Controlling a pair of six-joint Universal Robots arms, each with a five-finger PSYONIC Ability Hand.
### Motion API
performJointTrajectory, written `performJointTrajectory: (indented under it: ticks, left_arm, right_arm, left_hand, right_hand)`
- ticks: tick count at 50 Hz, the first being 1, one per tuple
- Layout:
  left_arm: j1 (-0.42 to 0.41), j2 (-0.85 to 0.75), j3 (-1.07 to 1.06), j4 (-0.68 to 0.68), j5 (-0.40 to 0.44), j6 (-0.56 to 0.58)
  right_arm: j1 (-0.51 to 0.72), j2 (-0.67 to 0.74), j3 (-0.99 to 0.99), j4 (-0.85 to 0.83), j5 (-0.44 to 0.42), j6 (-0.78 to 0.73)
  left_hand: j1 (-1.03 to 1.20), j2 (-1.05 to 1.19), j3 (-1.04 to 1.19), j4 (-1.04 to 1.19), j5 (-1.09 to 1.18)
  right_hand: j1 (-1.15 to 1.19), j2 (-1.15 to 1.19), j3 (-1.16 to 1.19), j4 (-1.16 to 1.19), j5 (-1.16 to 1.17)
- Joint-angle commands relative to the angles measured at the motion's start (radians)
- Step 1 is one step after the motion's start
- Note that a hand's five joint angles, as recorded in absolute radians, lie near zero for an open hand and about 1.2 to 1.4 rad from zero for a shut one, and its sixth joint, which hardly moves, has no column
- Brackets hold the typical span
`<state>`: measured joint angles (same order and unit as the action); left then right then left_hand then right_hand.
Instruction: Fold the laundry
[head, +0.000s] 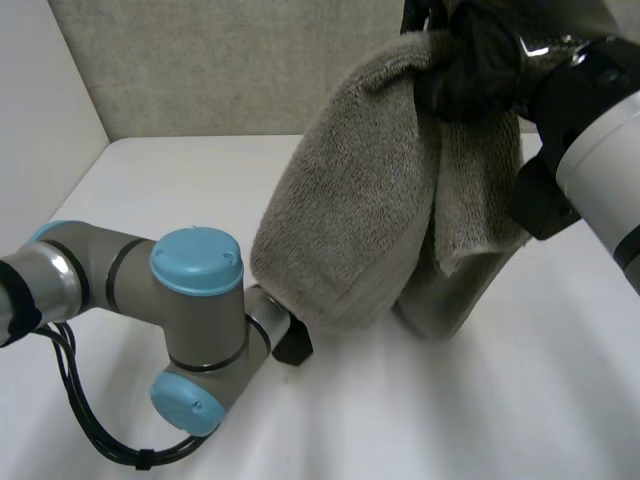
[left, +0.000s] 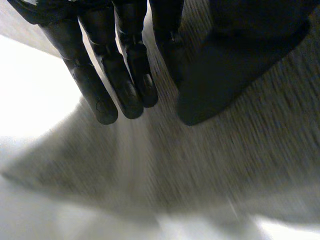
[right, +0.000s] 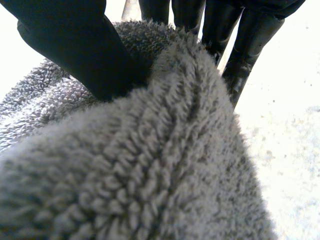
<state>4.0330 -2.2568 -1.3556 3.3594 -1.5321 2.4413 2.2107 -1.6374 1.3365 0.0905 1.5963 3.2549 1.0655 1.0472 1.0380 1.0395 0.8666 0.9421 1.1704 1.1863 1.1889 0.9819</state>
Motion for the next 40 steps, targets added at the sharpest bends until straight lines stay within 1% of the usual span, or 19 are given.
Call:
performJointTrajectory:
  ticks: [1, 5, 7, 11, 15, 16, 17, 18, 19, 20, 21, 22, 25, 31, 33, 35, 36, 38, 40]
  left_arm:
    - [0.055, 0.063, -0.026, 0.064, -0.145, -0.008]
    - [0.095, 0.108, -0.059, 0.066, -0.140, -0.001]
    - [0.171, 0.188, -0.111, 0.066, -0.138, 0.007]
    - [0.238, 0.264, -0.154, 0.066, -0.134, 0.025]
    - [0.294, 0.338, -0.201, 0.066, -0.079, 0.071]
    - [0.313, 0.362, -0.230, 0.061, -0.024, 0.099]
    - [0.313, 0.362, -0.231, 0.061, -0.023, 0.099]
    - [0.319, 0.370, -0.264, 0.060, 0.037, 0.122]
    - [0.319, 0.370, -0.264, 0.060, 0.038, 0.122]
    - [0.311, 0.372, -0.293, 0.060, 0.100, 0.140]
    - [0.301, 0.372, -0.321, 0.058, 0.172, 0.154]
    - [0.293, 0.367, -0.339, 0.055, 0.219, 0.150]
    - [0.258, 0.355, -0.368, 0.054, 0.266, 0.142]
    - [0.162, 0.335, -0.393, 0.054, 0.268, 0.102]
    - [0.144, 0.335, -0.401, 0.057, 0.268, 0.064]
    - [0.121, 0.335, -0.404, 0.066, 0.268, -0.026]
    - [0.121, 0.335, -0.404, 0.066, 0.268, -0.027]
    - [0.083, 0.324, -0.393, 0.074, 0.268, -0.118]
    - [0.057, 0.309, -0.381, 0.083, 0.267, -0.160]
  right_arm:
    - [-0.012, -0.009, 0.067, -0.005, -0.002, 0.038]
    - [-0.046, -0.012, 0.075, -0.006, -0.007, 0.039]
    - [-0.074, -0.015, 0.076, -0.006, -0.016, 0.037]
    - [-0.121, -0.012, 0.090, -0.006, -0.032, 0.035]
    - [-0.132, -0.004, 0.098, -0.006, -0.058, 0.035]
    - [-0.141, 0.008, 0.098, -0.006, -0.068, 0.034]
    - [-0.141, 0.008, 0.098, -0.006, -0.068, 0.034]
    - [-0.141, 0.008, 0.098, -0.006, -0.068, 0.034]
    - [-0.154, 0.020, 0.093, -0.008, -0.070, 0.034]
    - [-0.154, 0.021, 0.093, -0.008, -0.070, 0.034]
    - [-0.151, 0.042, 0.073, -0.008, -0.065, 0.035]
    - [-0.144, 0.050, 0.050, -0.009, -0.062, 0.037]
    - [-0.141, 0.050, 0.006, -0.015, -0.052, 0.035]
    - [-0.135, 0.042, -0.051, -0.015, -0.007, 0.032]
    - [-0.135, 0.050, -0.056, -0.015, 0.002, 0.029]
    - [-0.135, 0.053, -0.057, -0.015, 0.008, 0.031]
    - [-0.135, 0.054, -0.057, -0.014, 0.013, 0.031]
    - [-0.135, 0.056, -0.054, -0.014, 0.013, 0.031]
    - [-0.135, 0.054, -0.049, -0.014, 0.014, 0.034]
  left_hand:
    - [0.331, 0.349, 0.358, 0.357, 0.355]
    - [0.331, 0.349, 0.358, 0.357, 0.355]
    - [0.331, 0.349, 0.358, 0.357, 0.355]
    - [0.331, 0.349, 0.358, 0.357, 0.355]
    - [0.331, 0.349, 0.358, 0.357, 0.355]
    - [0.192, 0.210, 0.219, 0.218, 0.216]
    - [0.190, 0.209, 0.218, 0.216, 0.215]
    - [-0.368, -0.350, -0.340, -0.342, -0.343]
    - [-0.373, -0.355, -0.346, -0.347, -0.349]
    - [-0.745, -0.727, -0.718, -0.720, -0.721]
    - [-0.865, -0.847, -0.838, -0.840, -0.841]
    - [-0.878, -0.860, -0.851, -0.852, -0.854]
    - [-0.870, -0.851, -0.842, -0.844, -0.845]
    - [-0.867, -0.848, -0.839, -0.841, -0.842]
    - [-0.870, -0.851, -0.842, -0.844, -0.845]
    - [-0.870, -0.851, -0.842, -0.844, -0.845]
    - [-0.870, -0.851, -0.842, -0.844, -0.845]
    - [-0.867, -0.848, -0.839, -0.841, -0.842]
    - [-0.864, -0.845, -0.836, -0.838, -0.839]
  right_hand:
    - [0.454, 0.226, 0.210, 0.207, 0.240]
    - [0.454, 0.226, 0.210, 0.207, 0.240]
    - [0.454, 0.226, 0.210, 0.207, 0.240]
    - [0.454, 0.226, 0.210, 0.207, 0.240]
    - [0.454, 0.226, 0.210, 0.207, 0.240]
    - [0.454, 0.226, 0.210, 0.207, 0.240]
    - [0.454, 0.226, 0.210, 0.207, 0.240]
    - [0.454, 0.226, 0.210, 0.207, 0.240]
    - [0.454, 0.226, 0.210, 0.207, 0.240]
    - [0.454, 0.226, 0.210, 0.207, 0.240]
    - [0.454, 0.226, 0.210, 0.207, 0.240]
    - [0.454, 0.226, 0.210, 0.207, 0.240]
    - [0.454, 0.226, 0.210, 0.207, 0.240]
    - [0.454, 0.226, 0.210, 0.207, 0.240]
    - [0.454, 0.226, 0.210, 0.207, 0.240]
    - [0.454, 0.226, 0.210, 0.207, 0.240]
    - [0.454, 0.226, 0.210, 0.207, 0.240]
    - [0.454, 0.226, 0.210, 0.207, 0.240]
    - [0.454, 0.226, 0.210, 0.207, 0.240]
